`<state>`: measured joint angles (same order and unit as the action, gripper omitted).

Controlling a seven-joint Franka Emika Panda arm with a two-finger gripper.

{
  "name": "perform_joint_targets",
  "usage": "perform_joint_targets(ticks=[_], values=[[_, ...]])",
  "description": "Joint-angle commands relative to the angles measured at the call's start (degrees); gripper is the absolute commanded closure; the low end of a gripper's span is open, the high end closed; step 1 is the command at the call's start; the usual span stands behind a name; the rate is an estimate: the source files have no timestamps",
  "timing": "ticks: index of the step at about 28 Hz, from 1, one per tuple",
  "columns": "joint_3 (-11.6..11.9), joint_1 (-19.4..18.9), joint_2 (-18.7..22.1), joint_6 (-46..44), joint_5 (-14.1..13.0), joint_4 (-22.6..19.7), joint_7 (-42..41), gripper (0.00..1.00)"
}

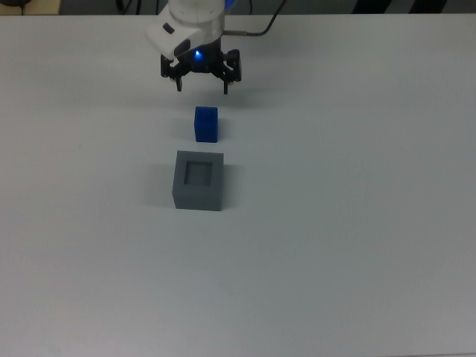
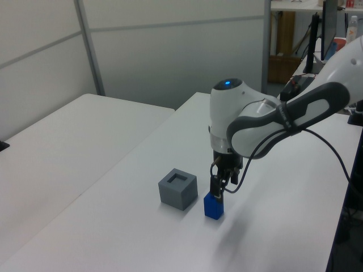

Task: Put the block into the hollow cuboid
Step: 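Close the gripper on the blue block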

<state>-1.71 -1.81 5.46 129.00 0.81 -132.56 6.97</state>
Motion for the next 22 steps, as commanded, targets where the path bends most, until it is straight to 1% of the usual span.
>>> perform_joint_targets(ticks=[1, 5, 8, 13, 16, 17, 18, 19, 21, 22], values=[[-0.14, -0.30, -2.65, 3.89, 0.77, -0.33, -0.55, 0.00], [-0.14, -0.30, -3.79, 4.33, 0.86, -0.24, -0.55, 0.00], [-0.14, -0.30, -5.64, 4.42, 0.86, 1.33, -0.55, 0.00], [-0.14, -0.12, -6.17, 5.91, 0.77, 2.04, -0.55, 0.01], [-0.14, -0.03, -6.25, 6.62, 0.86, 2.13, -0.55, 0.11], [-0.14, -0.03, -6.25, 6.88, 0.77, 2.13, -0.47, 0.15], [-0.14, -0.03, -6.25, 7.40, 0.68, 2.30, -0.47, 0.27], [-0.14, 0.05, -6.25, 7.58, 0.68, 2.39, -0.55, 0.32], [-0.14, 0.05, -6.25, 7.67, 0.68, 2.92, -0.73, 0.49], [-0.14, 0.05, -6.25, 7.67, 0.68, 2.92, -1.08, 0.56]])
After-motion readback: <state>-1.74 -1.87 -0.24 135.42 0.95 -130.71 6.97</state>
